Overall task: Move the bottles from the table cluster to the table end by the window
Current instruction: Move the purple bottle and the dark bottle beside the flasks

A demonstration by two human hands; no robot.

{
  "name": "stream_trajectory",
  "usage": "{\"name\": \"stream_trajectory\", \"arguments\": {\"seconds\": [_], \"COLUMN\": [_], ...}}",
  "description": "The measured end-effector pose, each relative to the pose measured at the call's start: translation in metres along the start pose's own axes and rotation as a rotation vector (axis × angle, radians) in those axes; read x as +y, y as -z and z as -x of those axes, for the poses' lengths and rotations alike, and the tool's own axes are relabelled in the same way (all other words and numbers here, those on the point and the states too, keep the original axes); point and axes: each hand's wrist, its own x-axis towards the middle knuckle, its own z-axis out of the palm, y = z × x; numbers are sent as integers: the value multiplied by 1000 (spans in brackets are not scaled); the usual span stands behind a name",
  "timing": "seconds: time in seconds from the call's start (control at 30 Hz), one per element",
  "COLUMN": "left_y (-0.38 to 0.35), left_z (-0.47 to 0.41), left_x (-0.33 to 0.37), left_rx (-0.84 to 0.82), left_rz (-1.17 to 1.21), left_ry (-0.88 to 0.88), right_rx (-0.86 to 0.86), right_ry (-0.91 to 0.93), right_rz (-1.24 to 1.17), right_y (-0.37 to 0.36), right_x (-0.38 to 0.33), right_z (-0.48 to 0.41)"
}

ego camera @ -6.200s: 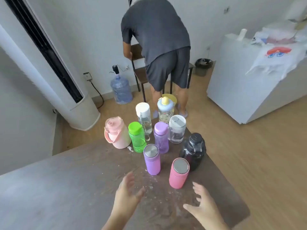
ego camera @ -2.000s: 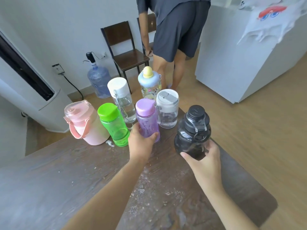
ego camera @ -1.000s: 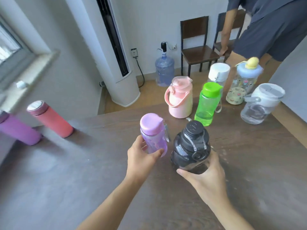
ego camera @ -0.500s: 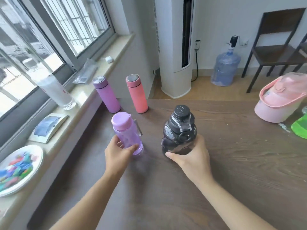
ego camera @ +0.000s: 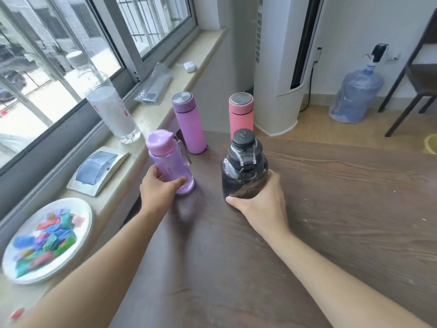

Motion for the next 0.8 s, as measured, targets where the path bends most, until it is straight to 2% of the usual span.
{"name": "stream_trajectory", "arguments": {"seconds": [0.4, 0.47, 0.57, 0.6, 0.67, 0.8], "left_y": [-5, -7, -14, -18, -30, -62], "left_z": [-10, 6, 46, 61, 87, 138], "left_x": [-12, -11, -8, -7, -6, -4], "left_rx": [-74, -29, 123, 115, 19, -203], "left_rz": [24, -1, -112, -125, -164, -285], "left_ry": [11, 25, 16, 8, -19, -124], "right_rx": [-14, -52, -127, -153, -168, -127], "right_ry": [21, 25, 30, 8, -44, -30], "right_rz": [-32, -50, 7, 33, 100, 226], "right_y": [-13, -10, 2, 8, 24, 70], "right_x": [0, 4, 13, 17, 30, 61], "right_z": [3, 2, 2, 3, 4, 7]}}
